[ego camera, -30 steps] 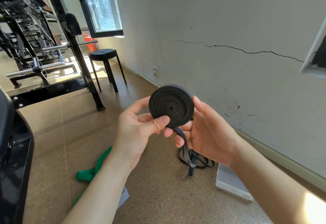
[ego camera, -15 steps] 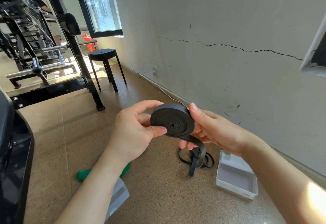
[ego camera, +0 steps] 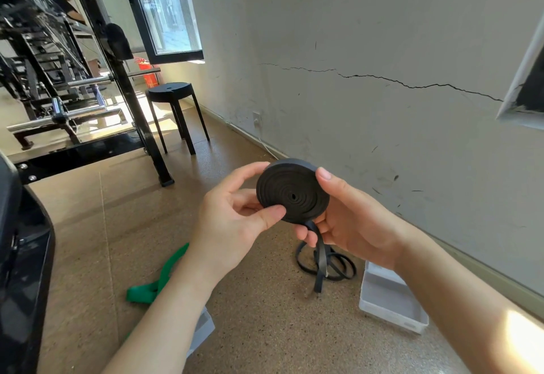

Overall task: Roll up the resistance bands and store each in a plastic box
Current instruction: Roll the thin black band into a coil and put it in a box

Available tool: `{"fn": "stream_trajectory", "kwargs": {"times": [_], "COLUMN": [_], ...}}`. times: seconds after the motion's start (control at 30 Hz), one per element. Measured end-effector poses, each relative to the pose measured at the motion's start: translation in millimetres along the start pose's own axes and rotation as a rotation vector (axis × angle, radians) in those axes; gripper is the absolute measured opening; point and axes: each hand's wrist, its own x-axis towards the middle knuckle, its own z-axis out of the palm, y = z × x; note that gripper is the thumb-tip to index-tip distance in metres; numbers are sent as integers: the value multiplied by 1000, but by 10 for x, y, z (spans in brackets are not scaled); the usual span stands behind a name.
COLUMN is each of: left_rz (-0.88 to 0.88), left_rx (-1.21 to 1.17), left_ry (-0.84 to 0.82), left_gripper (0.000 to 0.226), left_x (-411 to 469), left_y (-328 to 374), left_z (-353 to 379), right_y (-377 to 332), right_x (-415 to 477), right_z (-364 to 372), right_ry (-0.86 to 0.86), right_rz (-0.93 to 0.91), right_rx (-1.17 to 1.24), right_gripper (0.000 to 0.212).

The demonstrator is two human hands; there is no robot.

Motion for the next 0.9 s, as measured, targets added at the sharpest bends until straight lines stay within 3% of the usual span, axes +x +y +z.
{"fn": "stream_trajectory", "kwargs": {"times": [0.17,0.33,0.4,0.53,0.73,0.9], "left_rz": [-61,-14,5,20,7,-1], "left_rx": [-120,-9,29,167,159,122], "left_ry": [12,51,46,-2,30,6], "left_gripper": [49,54,55,54,52,56], "left_x": [1,16,21,11,52,54], "left_y": [21,14,5,-18,-15,-19], "left_z": [28,-26,-57,-89,-157,-184], "right_y": [-18,9,5,-2,10,13], "right_x": [10,45,35,0,3,10], "right_z": [20,-69,-96,-53,10,38], "right_ry": [-42,-111,-112,-25,-43,-25], "right_rz": [-9,103,117,29,7,22], "right_rx": [50,-141,-194,-184,-145,-92], "right_gripper": [67,108,114,81,103,80]}}
